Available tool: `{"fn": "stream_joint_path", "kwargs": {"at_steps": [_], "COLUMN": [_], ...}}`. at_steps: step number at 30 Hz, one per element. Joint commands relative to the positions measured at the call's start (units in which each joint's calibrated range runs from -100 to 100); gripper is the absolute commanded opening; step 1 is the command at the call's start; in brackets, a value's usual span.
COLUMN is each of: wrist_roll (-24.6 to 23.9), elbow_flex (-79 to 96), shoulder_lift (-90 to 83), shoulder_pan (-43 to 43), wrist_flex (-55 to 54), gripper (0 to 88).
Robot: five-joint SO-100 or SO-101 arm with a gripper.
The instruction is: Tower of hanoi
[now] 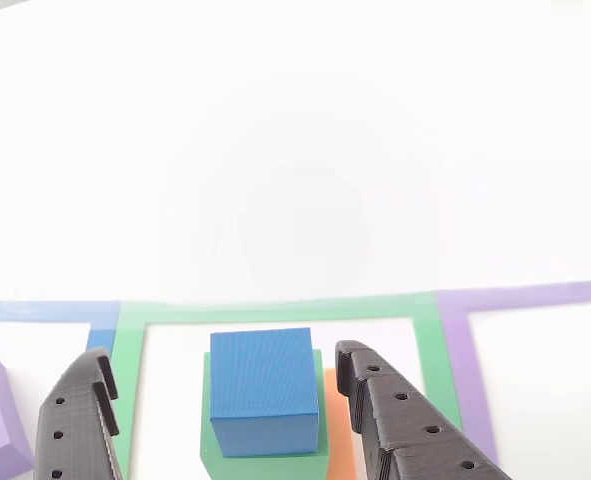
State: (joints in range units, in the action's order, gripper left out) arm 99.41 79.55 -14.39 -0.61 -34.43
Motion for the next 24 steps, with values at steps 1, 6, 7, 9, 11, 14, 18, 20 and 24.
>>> {"fn": "stream_joint_path", "kwargs": {"at_steps": [1, 6, 7, 9, 11, 14, 18, 20, 24], "wrist_roll": [0.6, 0.6, 0.6, 0.6, 0.6, 0.6, 0.6, 0.6, 0.6], "elbow_flex": [-1.8, -1.5, -1.5, -1.4, -1.1, -0.8, -0.4, -0.3, -0.2], "shoulder_lift": [-0.3, -0.3, -0.3, -0.3, -0.3, -0.3, -0.3, -0.3, -0.3], "shoulder_pan": [0.6, 0.9, 1.0, 1.1, 1.1, 1.2, 1.4, 1.6, 2.0], "wrist_flex": [-1.5, -1.5, -1.5, -1.5, -1.5, -1.5, -1.5, -1.5, -1.5], "gripper": [20.2, 16.4, 15.5, 14.2, 13.0, 11.4, 10.0, 8.9, 6.8]}}
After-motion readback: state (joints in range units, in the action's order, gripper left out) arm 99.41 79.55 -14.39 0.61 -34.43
